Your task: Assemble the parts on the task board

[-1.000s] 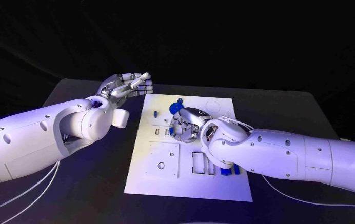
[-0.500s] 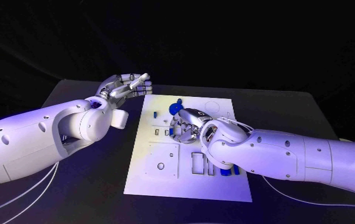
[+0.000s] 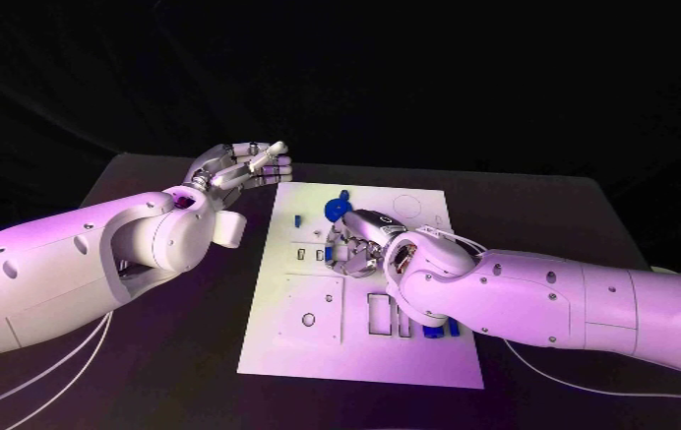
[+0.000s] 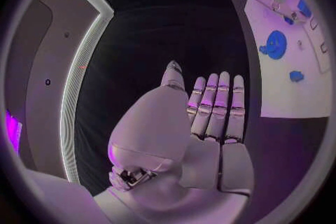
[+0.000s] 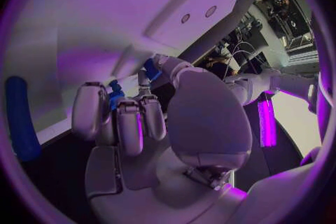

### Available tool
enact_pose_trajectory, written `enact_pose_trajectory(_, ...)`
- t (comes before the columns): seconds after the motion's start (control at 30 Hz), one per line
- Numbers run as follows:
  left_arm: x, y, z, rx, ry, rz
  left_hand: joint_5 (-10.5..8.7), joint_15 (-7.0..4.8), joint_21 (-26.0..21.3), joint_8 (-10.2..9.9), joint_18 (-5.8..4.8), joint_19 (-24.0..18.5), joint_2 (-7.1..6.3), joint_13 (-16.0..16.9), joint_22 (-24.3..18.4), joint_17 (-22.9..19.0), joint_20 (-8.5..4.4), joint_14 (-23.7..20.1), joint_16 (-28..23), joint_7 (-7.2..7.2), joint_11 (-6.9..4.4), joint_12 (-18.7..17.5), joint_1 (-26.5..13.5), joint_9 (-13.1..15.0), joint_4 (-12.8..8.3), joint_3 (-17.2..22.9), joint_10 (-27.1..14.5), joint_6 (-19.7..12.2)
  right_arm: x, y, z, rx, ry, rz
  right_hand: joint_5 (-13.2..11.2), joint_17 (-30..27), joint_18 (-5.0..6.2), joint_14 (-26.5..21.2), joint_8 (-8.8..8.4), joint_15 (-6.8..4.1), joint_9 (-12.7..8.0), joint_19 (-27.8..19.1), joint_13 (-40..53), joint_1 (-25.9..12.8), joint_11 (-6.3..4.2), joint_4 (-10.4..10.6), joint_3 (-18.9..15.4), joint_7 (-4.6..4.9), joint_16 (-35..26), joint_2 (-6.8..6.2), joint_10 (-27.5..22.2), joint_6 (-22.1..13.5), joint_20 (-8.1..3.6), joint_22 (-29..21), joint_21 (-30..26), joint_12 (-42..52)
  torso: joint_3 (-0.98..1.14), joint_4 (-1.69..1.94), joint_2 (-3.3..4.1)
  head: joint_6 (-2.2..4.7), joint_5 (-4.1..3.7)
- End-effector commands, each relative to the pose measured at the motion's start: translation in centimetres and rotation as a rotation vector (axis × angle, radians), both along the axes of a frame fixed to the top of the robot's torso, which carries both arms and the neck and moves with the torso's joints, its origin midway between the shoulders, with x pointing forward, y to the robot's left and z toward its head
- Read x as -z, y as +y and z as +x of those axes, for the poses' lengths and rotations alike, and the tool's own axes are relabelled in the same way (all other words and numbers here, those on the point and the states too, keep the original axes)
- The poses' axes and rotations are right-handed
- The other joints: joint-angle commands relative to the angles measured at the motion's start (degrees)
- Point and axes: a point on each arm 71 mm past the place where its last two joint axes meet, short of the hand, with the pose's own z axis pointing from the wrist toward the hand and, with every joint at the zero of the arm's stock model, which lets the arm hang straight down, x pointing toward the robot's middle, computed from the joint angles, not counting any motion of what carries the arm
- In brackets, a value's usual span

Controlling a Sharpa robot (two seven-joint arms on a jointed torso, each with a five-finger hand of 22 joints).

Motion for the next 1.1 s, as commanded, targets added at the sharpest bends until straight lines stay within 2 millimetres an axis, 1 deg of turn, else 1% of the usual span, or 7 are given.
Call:
enact_pose_trajectory(0.03, -0.1, -0.2, 0.0, 0.02, -0.007, -0.005, -0.2, 0.19, -0.34, -0.1, 0.55, -0.37, 0.64, 0.06, -0.09, 0.06, -0.11, -0.07, -0.17, 2.34, 0.04, -0.24, -0.03, 0.1, 0.05, -0.37, 0.53, -0.38, 0.1, 0.1, -0.1, -0.013, 0.001, -0.016, 0.3, 15.06, 0.41, 5.97, -0.35, 0.41, -0.09, -0.12, 6.23, -0.48, 0.4, -0.06, -0.37, 0.05, 0.23, 0.03, 0.01, -0.38, 0.29, -0.04, -0.33, -0.32, 0.0, 0.02, 0.0, 0.06, -0.05)
enact_pose_trajectory(0.43, -0.1, -0.2, 0.0, 0.02, -0.006, -0.005, -0.22, 0.2, -0.35, -0.11, 0.54, -0.42, 0.66, 0.06, -0.11, 0.06, -0.1, -0.11, -0.24, 2.36, 0.06, -0.29, -0.03, 0.09, 0.04, -0.46, 0.51, -0.41, -0.1, 0.1, -0.2, -0.008, -0.02, 0.01, 0.19, 15.06, 0.61, 5.97, -2.42, 1.16, -0.71, -0.57, 4.0, -0.41, 1.28, 0.11, -3.22, 1.02, 0.23, -0.16, -1.8, -4.0, 0.97, -0.7, -1.48, -2.38, 0.06, 0.01, 0.02, 0.14, 0.12)
enact_pose_trajectory(0.57, 0.0, -0.2, 0.0, 0.021, -0.007, -0.002, -0.25, 0.25, -0.39, -0.11, 0.52, -0.5, 0.69, 0.06, -0.14, 0.04, -0.09, -0.27, -0.4, 2.38, 0.08, -0.37, -0.02, 0.1, 0.02, -0.59, 0.48, -0.45, -0.4, -0.2, -0.3, -0.001, -0.035, 0.029, 0.32, 15.06, 0.63, 5.97, -3.58, 2.1, -1.84, -0.5, 2.59, 1.62, 2.28, 2.01, -11.48, 2.12, 0.23, 1.72, -3.1, -8.6, 1.85, -0.57, -1.8, -3.38, 0.07, 0.01, -0.05, 0.18, 0.08)
enact_pose_trajectory(0.67, 0.0, -0.2, 0.1, 0.021, -0.007, 0.007, -0.3, 0.28, -0.4, -0.11, 0.51, -0.55, 0.69, 0.05, -0.16, 0.03, -0.07, -0.4, -0.53, 2.4, 0.11, -0.43, -0.05, 0.1, 0.02, -0.73, 0.47, -0.47, -0.6, -0.6, -0.5, 0.007, -0.049, 0.046, 0.83, 15.06, 0.66, 5.97, -2.49, 2.38, -2.39, -0.5, 2.07, 4.87, 2.69, 4.74, -17.36, 2.45, 0.23, 3.13, -3.59, -10.38, 2.23, -0.48, -2.03, -3.55, 0.11, -0.04, -0.07, 0.23, 0.14)
enact_pose_trajectory(0.93, 0.3, -0.2, 0.2, 0.048, -0.014, 0.098, -0.6, -0.8, 1.65, 0.53, 0.82, 2.78, 1.45, 0.32, 0.36, 1.3, -0.79, 3.51, 0.58, 1.95, -0.67, -0.31, -0.58, 0.43, 0.02, -3.34, 2.58, 0.0, -2.5, -2.4, -1.2, 0.006, -0.085, 0.124, 1.63, 15.06, 0.74, 5.97, -0.66, 2.42, -2.68, -0.55, 1.84, 7.73, 2.61, 7.84, -20.09, 2.41, 0.23, 3.61, -3.64, -10.62, 2.25, -0.45, -2.34, -3.43, 0.21, -0.13, -0.43, 0.32, 0.26)
enact_pose_trajectory(0.97, 0.4, -0.2, 0.2, 0.06, -0.011, 0.118, -0.13, -1.21, 2.17, 0.83, 0.86, 3.67, 1.6, 0.53, 0.49, 1.73, -1.13, 4.71, 1.05, 1.67, -1.1, 0.15, -0.5, 0.57, -0.03, -3.87, 3.83, 0.35, -3.0, -2.8, -1.3, 0.003, -0.082, 0.141, 1.77, 15.06, 0.76, 5.97, -0.47, 2.39, -2.67, -0.6, 1.85, 7.88, 2.58, 7.91, -20.07, 2.37, 0.23, 3.75, -3.63, -10.5, 2.24, -0.5, -2.44, -3.41, 0.26, -0.16, -0.53, 0.33, 0.28)
enact_pose_trajectory(1.1, 1.0, -0.5, 0.1, 0.142, 0.044, 0.211, 7.9, -4.6, 5.94, 3.08, 0.97, 10.35, 2.27, 2.44, 1.86, 5.74, -4.19, 13.99, 6.87, -0.81, -4.4, 3.47, 0.23, 1.87, 0.33, -6.08, 11.88, 3.59, -5.0, -4.8, -1.1, 0.02, -0.035, 0.217, 3.5, 14.69, 0.9, 5.88, 0.9, 2.15, -2.57, -0.94, 1.8, 8.68, 2.28, 7.91, -19.25, 2.05, 0.13, 4.56, -3.64, -9.48, 2.05, -0.87, -3.1, -3.36, 0.47, -0.31, -1.07, -0.03, 0.41)
